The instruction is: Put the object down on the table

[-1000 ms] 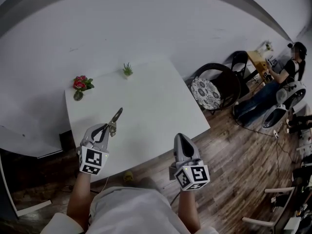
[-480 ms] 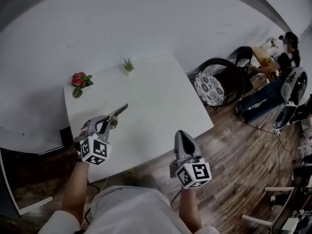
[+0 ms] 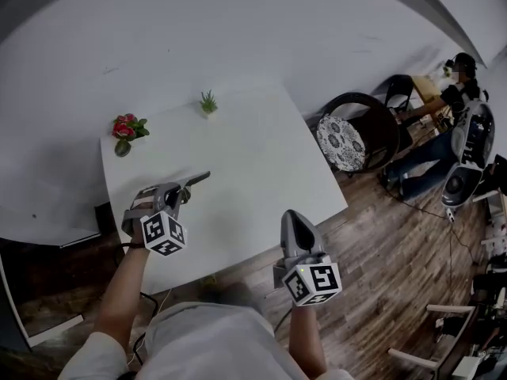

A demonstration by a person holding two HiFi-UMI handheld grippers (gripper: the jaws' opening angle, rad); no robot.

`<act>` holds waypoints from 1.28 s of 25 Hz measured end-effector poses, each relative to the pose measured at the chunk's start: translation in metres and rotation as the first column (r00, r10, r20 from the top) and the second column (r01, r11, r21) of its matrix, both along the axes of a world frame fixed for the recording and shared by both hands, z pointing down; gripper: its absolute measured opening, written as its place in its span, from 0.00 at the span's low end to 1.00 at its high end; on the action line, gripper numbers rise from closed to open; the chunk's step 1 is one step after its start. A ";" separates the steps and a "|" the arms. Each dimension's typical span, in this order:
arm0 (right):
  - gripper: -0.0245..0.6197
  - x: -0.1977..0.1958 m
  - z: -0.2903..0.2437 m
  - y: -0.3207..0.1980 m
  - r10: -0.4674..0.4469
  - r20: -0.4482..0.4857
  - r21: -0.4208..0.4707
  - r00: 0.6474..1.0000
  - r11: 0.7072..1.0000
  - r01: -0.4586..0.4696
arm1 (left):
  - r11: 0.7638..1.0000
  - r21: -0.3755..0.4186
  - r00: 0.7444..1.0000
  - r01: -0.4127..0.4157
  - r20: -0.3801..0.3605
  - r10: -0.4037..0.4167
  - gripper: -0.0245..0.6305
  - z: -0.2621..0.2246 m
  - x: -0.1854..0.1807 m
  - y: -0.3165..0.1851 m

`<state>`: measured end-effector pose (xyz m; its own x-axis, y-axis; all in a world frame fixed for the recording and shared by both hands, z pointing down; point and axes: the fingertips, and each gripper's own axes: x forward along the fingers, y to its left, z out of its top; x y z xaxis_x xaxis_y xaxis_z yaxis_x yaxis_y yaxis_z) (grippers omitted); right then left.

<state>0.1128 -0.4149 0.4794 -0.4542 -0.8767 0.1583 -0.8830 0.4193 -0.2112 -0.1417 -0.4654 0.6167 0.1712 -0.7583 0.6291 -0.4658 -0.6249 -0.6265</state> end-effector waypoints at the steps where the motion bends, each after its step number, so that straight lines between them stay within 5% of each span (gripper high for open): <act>1: 0.04 -0.001 0.000 -0.001 -0.003 0.000 -0.001 1.000 1.000 0.003 | 1.000 -0.012 1.000 -0.004 0.012 0.004 0.05 0.005 0.001 -0.001; 8: 0.04 -0.001 0.005 -0.002 -0.011 -0.010 -0.016 1.000 1.000 0.011 | 0.995 -0.088 0.994 -0.037 0.103 0.046 0.05 0.040 0.002 0.001; 32: 0.04 0.015 0.009 0.001 -0.006 -0.031 -0.038 1.000 0.999 0.005 | 0.980 -0.192 0.989 -0.052 0.124 0.077 0.08 0.083 0.020 0.015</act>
<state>0.1280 -0.4140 0.4882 -0.4537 -0.8672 0.2052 -0.8869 0.4167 -0.1996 -0.1220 -0.4503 0.6998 0.1232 -0.6148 0.7790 -0.3428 -0.7630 -0.5480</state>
